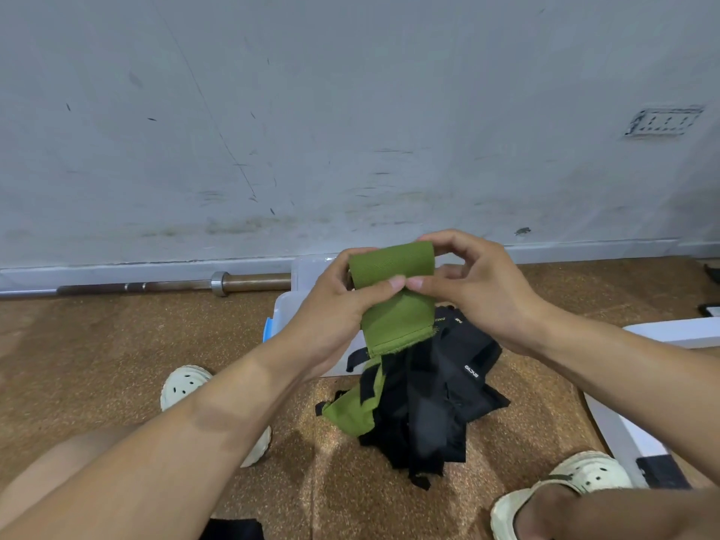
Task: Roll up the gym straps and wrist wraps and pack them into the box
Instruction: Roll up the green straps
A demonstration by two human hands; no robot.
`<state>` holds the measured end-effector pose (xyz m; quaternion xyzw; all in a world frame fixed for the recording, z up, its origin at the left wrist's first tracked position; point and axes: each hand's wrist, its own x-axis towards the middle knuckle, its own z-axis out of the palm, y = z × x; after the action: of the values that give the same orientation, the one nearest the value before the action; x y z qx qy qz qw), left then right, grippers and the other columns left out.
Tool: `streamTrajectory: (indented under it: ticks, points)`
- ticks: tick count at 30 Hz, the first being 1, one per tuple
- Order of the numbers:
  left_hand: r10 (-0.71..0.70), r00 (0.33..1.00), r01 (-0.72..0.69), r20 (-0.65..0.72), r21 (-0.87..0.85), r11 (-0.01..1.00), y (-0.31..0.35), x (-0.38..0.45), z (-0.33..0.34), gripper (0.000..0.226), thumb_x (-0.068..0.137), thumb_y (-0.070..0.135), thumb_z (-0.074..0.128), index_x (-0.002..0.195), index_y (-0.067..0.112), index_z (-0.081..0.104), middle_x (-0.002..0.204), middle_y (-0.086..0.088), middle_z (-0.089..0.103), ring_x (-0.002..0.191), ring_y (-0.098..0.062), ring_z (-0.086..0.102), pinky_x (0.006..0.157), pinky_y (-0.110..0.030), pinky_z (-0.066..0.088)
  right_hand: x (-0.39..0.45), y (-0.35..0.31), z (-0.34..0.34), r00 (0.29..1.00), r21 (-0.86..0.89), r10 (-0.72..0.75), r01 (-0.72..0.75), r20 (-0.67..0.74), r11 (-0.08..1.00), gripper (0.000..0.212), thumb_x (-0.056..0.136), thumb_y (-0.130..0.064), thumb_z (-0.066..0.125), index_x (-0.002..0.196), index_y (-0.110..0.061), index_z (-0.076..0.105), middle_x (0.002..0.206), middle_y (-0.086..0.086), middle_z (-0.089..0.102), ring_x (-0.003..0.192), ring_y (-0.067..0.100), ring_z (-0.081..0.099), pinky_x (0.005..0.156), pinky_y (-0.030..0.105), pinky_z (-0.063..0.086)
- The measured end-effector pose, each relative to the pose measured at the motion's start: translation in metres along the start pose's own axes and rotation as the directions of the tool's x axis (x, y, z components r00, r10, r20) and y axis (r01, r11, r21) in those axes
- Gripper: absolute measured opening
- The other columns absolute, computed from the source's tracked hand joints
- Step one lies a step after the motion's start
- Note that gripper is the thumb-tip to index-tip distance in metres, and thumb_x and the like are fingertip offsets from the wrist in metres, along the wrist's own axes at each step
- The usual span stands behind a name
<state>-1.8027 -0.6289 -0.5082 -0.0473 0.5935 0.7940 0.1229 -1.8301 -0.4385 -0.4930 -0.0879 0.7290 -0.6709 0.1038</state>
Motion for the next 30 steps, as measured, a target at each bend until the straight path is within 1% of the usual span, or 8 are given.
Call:
streamTrajectory:
  ticks: [3,5,7,9,13,19,24,30]
  points:
    - [-0.036,0.995,0.036,0.091,-0.005,0.999,0.006,-0.002,0.003,0.055,0.091,0.041,0.061,0.137,0.009,0.059,0.13,-0.012,0.069,0.12,-0.029,0.067,0.103,-0.049,0.053,0.003,-0.002,-0.001,0.994,-0.031,-0.097,0.096,-0.042,0.995,0.037,0.076,-0.002,0.085,0.102,-0.025,0.073,0.106,0.003,0.073,0.08,0.035,0.072,0.085,0.048,0.063]
    - [-0.041,0.994,0.036,0.099,0.058,0.998,0.009,-0.002,0.002,0.059,0.093,0.052,0.057,0.135,0.011,0.062,0.13,-0.011,0.07,0.121,-0.028,0.067,0.106,-0.05,0.051,0.003,0.0,0.0,0.991,-0.06,-0.128,0.126,-0.031,0.99,0.037,0.076,-0.001,0.086,0.097,-0.028,0.073,0.088,-0.012,0.072,0.071,0.017,0.066,0.076,0.036,0.061]
    - [-0.048,0.996,0.04,0.07,0.106,0.994,0.009,0.0,0.0,0.058,0.091,0.055,0.062,0.133,0.015,0.064,0.128,-0.008,0.071,0.118,-0.027,0.068,0.106,-0.053,0.051,0.004,0.003,0.0,0.987,-0.065,-0.157,0.155,-0.03,0.986,0.036,0.076,0.0,0.086,0.094,-0.028,0.073,0.091,-0.011,0.074,0.074,0.021,0.066,0.076,0.033,0.059]
    - [-0.062,0.997,0.057,0.046,0.106,0.993,0.009,0.0,-0.002,0.056,0.087,0.048,0.068,0.132,0.015,0.063,0.127,-0.009,0.071,0.116,-0.029,0.069,0.101,-0.058,0.053,0.005,0.002,0.0,0.984,-0.052,-0.174,0.173,-0.025,0.984,0.036,0.076,0.006,0.084,0.094,-0.024,0.073,0.1,-0.003,0.075,0.087,0.03,0.069,0.083,0.04,0.062]
    - [-0.061,0.998,0.059,0.013,0.085,0.995,0.007,0.002,-0.007,0.051,0.079,0.03,0.076,0.126,0.015,0.062,0.127,-0.015,0.068,0.111,-0.033,0.07,0.092,-0.055,0.058,0.008,0.0,-0.006,0.992,0.006,-0.076,0.076,0.096,0.997,0.042,0.077,0.018,0.076,0.1,-0.016,0.07,0.106,-0.005,0.075,0.093,0.014,0.072,0.081,0.029,0.061]
    - [0.026,0.999,-0.028,0.029,0.098,0.995,0.006,0.003,-0.012,0.058,0.069,0.004,0.079,0.123,0.021,0.064,0.114,-0.016,0.066,0.098,-0.028,0.069,0.094,-0.042,0.058,0.007,0.003,-0.014,0.961,0.06,0.128,-0.147,0.245,0.987,0.065,0.069,-0.027,0.081,0.131,-0.023,0.063,0.128,0.006,0.07,0.109,0.027,0.073,0.088,0.035,0.061]
    - [0.058,0.998,-0.059,0.011,0.143,0.988,0.008,0.001,-0.01,0.068,0.074,-0.009,0.082,0.13,0.021,0.059,0.116,-0.011,0.069,0.099,-0.024,0.073,0.087,-0.038,0.061,0.004,0.005,-0.011,0.981,0.056,0.035,-0.046,0.19,0.997,0.052,0.074,-0.017,0.079,0.124,-0.02,0.066,0.123,0.016,0.069,0.106,0.032,0.074,0.086,0.043,0.064]
    - [-0.041,0.998,0.032,0.04,0.204,0.979,0.014,0.0,-0.007,0.056,0.08,0.025,0.084,0.13,0.017,0.06,0.119,-0.005,0.075,0.108,-0.025,0.073,0.107,-0.071,0.039,0.003,0.003,-0.011,0.985,-0.006,-0.118,0.119,0.13,0.993,0.053,0.07,-0.018,0.084,0.119,-0.028,0.067,0.123,0.013,0.068,0.099,0.046,0.069,0.093,0.046,0.061]
